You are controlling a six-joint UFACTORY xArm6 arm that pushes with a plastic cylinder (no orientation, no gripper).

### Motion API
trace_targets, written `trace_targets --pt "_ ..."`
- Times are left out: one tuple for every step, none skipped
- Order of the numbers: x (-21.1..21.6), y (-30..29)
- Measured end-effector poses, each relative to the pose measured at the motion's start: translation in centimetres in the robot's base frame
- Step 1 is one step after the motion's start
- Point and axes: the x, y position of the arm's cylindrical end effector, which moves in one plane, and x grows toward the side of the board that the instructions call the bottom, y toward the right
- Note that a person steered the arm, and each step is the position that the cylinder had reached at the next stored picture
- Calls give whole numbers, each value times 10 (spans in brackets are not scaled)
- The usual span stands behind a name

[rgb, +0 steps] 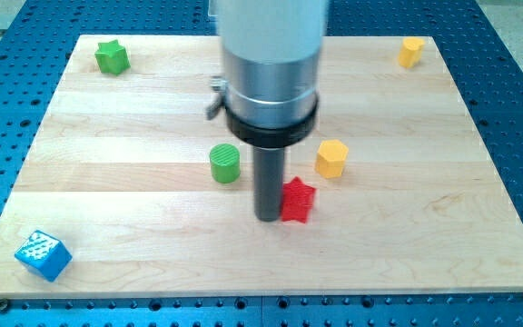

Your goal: Place the red star at the bottom right of the board

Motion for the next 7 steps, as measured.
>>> trace_targets --pt "-1 53" --pt "-3 95" --pt "-6 148" --pt "-40 157" --pt "-59 151" --pt "-86 158" --pt "-40 180"
